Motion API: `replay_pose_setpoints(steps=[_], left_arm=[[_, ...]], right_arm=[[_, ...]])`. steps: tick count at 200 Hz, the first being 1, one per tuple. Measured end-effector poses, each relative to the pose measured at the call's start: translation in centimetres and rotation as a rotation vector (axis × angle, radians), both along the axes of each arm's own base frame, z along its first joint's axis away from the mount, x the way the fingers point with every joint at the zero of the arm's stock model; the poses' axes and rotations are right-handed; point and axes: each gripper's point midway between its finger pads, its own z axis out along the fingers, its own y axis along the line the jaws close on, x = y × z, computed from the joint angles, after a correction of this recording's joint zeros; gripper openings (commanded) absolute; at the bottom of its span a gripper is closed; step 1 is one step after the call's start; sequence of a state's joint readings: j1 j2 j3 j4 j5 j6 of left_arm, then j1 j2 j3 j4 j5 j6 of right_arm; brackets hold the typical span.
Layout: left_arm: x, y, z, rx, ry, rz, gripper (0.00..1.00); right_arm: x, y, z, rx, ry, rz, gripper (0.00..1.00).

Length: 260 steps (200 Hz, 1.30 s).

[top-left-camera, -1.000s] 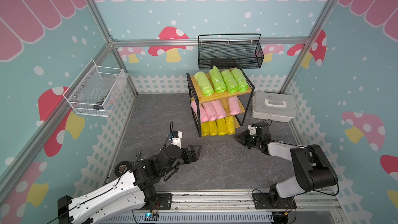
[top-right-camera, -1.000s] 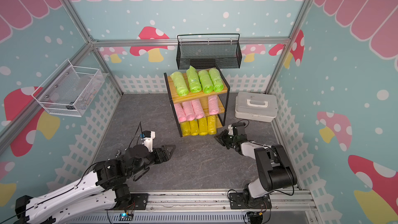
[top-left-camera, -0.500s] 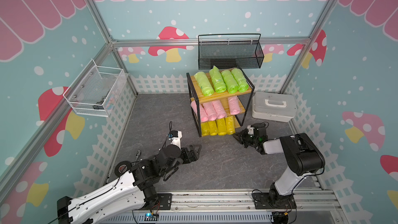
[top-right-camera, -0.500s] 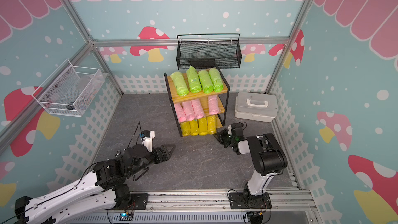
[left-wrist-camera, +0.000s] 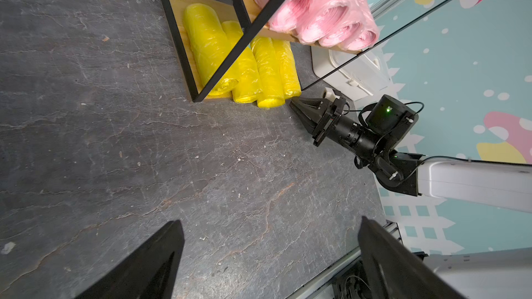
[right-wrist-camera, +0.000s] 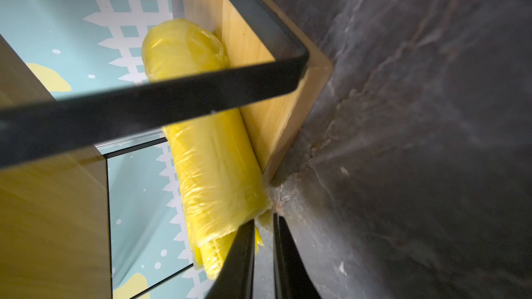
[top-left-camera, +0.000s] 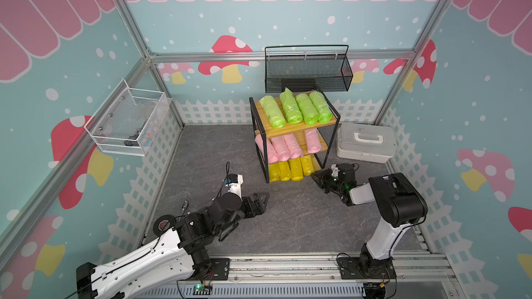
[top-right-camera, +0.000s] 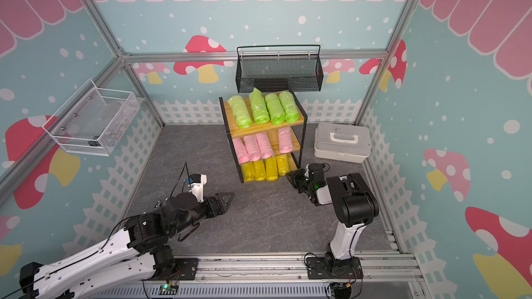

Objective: Sort the rolls of trash bags by color and place them on the shelf
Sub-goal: Place the roll of trash bags on the shelf, then reset both arms

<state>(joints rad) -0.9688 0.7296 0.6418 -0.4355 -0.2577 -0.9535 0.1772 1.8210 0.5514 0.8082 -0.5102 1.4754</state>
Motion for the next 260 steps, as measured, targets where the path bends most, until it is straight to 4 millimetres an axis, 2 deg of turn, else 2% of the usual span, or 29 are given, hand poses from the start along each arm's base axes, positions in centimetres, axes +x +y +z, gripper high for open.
replay_pose_setpoints(steps=[42,72,88,138,157,175,187,207,216,231,247,251,260], left_arm=[[0.1,0.0,0.0,0.001,0.001,0.003,0.97],[0.2,0.0,-0.1,0.004,0.003,0.006,0.97],[0.3,0.1,-0.2,0.006,0.002,0.007,0.98],[0.7,0.4,-0.5,0.021,0.010,0.012,0.98],[0.9,0.9,-0.5,0.046,-0.001,0.022,0.99],[1.2,1.8,0.3,0.068,-0.035,0.042,0.99],[1.4,2.4,1.5,0.072,-0.079,0.061,0.99],[1.6,3.9,3.3,0.077,-0.162,0.104,0.99],[1.8,4.8,4.0,0.086,-0.198,0.130,0.99],[2.0,6.3,5.2,0.109,-0.261,0.182,0.99],[2.5,7.8,6.1,0.144,-0.331,0.244,0.99],[2.6,8.2,6.3,0.155,-0.353,0.262,0.99],[2.8,9.2,6.7,0.178,-0.396,0.302,0.99]], right_arm=[[0.5,0.1,0.0,0.038,-0.029,-0.019,0.27],[-0.2,0.0,-0.3,0.047,-0.032,-0.014,0.46],[-0.6,0.1,0.0,0.054,-0.045,0.005,0.50],[-4.2,0.0,0.3,0.016,-0.053,0.066,0.57],[-5.4,-0.2,1.2,-0.042,-0.060,0.106,0.58],[-6.2,-0.7,3.5,-0.130,-0.105,0.144,0.62],[-6.2,-1.4,6.3,-0.227,-0.169,0.158,0.65],[-6.2,-3.1,12.9,-0.418,-0.367,0.148,0.70],[-6.9,-4.1,16.3,-0.514,-0.479,0.128,0.72],[-8.3,-5.9,20.2,-0.667,-0.633,0.084,0.77],[-10.0,-7.9,22.1,-0.838,-0.752,0.025,0.86],[-10.5,-8.4,22.3,-0.872,-0.773,0.001,0.97],[-11.3,-9.7,22.1,-0.966,-0.816,-0.045,0.99]])
